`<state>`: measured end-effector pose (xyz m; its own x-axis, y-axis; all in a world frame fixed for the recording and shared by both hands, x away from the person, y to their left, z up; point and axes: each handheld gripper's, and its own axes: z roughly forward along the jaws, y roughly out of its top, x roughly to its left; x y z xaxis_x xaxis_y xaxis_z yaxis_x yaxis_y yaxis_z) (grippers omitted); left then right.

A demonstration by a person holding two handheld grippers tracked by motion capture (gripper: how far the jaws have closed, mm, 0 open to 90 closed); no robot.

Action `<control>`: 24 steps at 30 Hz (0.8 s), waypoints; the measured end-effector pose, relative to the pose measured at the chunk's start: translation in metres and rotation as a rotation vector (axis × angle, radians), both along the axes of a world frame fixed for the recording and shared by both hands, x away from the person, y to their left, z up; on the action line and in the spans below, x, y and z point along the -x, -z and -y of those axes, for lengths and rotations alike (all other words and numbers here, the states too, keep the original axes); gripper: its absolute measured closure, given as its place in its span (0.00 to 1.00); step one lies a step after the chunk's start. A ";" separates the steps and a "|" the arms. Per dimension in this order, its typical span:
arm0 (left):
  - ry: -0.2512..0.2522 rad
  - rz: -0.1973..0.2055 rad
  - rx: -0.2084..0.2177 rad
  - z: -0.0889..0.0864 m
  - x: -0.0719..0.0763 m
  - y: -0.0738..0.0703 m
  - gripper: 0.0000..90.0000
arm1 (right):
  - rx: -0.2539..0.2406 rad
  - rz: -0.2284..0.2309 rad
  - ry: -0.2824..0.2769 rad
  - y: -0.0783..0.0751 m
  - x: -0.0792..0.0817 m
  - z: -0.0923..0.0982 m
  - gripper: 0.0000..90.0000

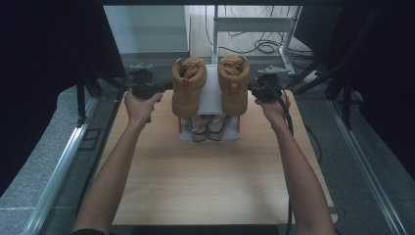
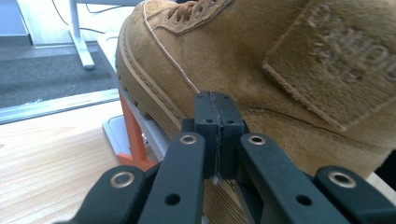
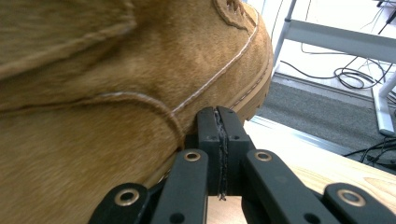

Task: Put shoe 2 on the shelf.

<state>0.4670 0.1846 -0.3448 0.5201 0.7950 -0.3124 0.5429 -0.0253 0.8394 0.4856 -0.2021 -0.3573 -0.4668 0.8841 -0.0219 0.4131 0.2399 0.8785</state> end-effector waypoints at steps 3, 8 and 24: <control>-0.006 -0.002 0.006 0.001 -0.003 0.002 1.00 | -0.001 -0.002 0.007 0.000 -0.003 -0.001 0.99; 0.005 -0.005 0.010 0.008 -0.008 0.005 1.00 | 0.017 0.016 0.014 0.001 -0.003 -0.005 0.99; 0.015 0.003 -0.027 0.035 -0.010 0.004 1.00 | 0.009 0.021 -0.006 0.002 -0.003 -0.018 0.99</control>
